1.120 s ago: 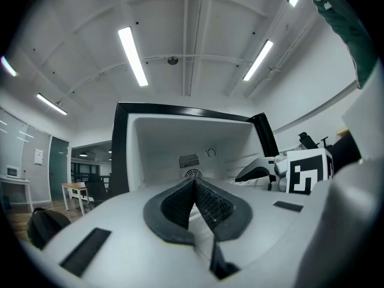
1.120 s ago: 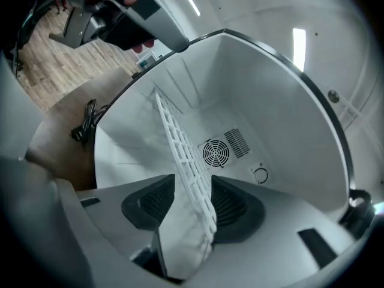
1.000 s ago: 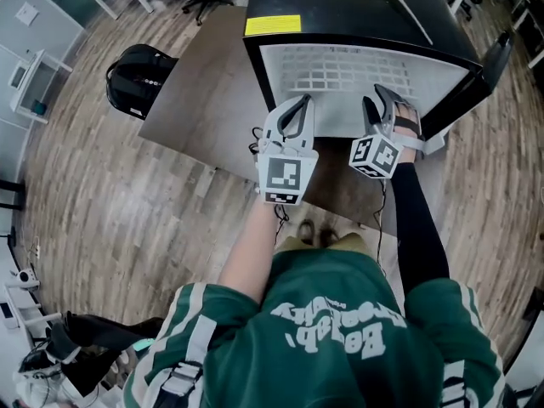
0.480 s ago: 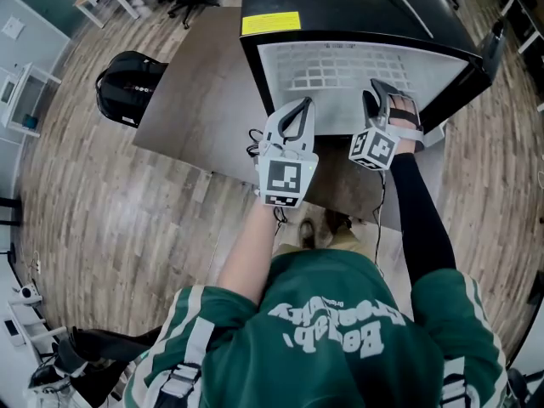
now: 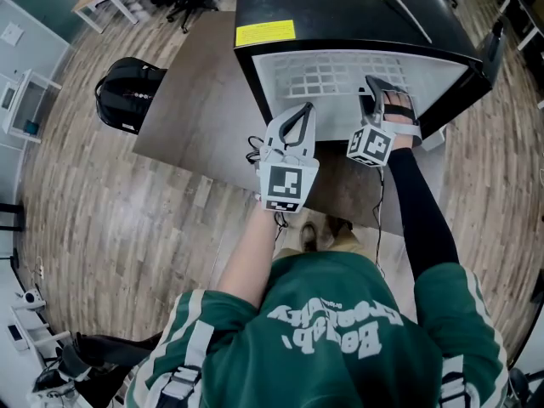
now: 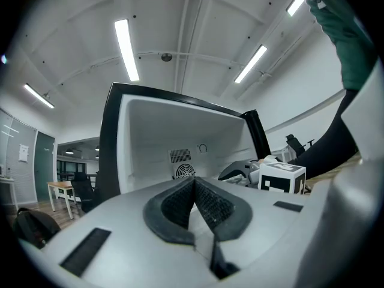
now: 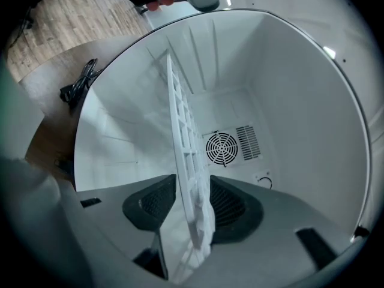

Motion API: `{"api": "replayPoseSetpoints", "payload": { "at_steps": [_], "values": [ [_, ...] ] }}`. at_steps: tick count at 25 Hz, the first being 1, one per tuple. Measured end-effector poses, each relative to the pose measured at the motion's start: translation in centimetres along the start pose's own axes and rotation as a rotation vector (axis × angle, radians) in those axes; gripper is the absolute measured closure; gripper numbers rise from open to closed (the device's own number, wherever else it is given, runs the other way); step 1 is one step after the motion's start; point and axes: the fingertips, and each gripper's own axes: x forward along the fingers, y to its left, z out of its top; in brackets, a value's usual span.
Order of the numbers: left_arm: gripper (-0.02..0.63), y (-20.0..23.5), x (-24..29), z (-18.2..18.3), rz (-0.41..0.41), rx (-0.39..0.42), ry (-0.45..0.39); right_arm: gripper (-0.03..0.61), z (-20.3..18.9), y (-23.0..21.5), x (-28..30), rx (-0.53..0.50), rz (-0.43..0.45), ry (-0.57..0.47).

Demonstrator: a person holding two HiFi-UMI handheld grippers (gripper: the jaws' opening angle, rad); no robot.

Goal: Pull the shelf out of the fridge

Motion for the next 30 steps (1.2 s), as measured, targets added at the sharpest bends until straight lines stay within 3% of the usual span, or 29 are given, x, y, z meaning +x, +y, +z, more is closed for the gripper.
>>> {"api": "replayPoseSetpoints", "payload": {
  "at_steps": [13, 25, 30],
  "values": [
    [0.598, 1.2, 1.2, -1.0, 0.027, -0.022, 0.011, 0.388, -0.2, 0.7, 3.3, -0.033, 0.02, 0.009],
    [0.597, 1.6, 1.9, -1.6, 0.035, -0.035, 0.019, 0.435, 0.0, -0.4, 5.0, -0.074, -0.1, 0.027],
    [0.597, 1.6, 2.0, -2.2, 0.037, -0.042, 0.029, 0.431, 0.0, -0.5, 5.0, -0.086, -0.112, 0.034]
  ]
}}
